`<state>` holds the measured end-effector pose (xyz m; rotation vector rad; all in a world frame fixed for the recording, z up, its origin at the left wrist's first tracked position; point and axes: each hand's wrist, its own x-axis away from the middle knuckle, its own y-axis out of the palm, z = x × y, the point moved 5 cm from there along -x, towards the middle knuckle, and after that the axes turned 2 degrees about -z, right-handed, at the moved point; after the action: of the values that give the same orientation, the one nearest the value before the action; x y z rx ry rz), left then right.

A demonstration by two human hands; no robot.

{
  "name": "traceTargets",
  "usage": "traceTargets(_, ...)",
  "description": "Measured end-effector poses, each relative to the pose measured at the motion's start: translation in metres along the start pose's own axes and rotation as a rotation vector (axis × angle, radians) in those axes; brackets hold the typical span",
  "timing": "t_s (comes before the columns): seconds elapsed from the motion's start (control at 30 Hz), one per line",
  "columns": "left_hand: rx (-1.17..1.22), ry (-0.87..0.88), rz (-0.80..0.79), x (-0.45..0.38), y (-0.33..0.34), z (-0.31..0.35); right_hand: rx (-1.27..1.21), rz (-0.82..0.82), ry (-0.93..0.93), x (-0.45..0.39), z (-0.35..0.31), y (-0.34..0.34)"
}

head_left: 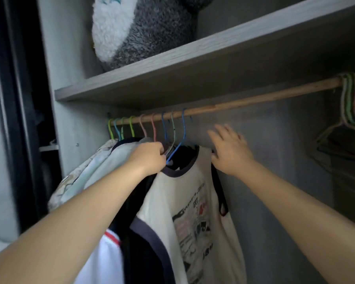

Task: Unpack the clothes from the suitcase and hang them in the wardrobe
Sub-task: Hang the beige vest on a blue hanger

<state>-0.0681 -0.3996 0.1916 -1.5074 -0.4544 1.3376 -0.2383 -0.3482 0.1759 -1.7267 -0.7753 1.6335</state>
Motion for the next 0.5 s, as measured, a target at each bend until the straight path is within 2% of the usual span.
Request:
traceTargets(0.2, -0.15, -0.114, 0.028, 0.121, -0.021, -0.03, -0.152, -0.055, -0.285, 0.079, -0.081, 0.003)
traceTargets(0.5, -0.364, -0.447, -0.108, 0.325, -0.054, -0.132, -0.389, -0.276, -0.579, 0.202, -0.233, 0.02)
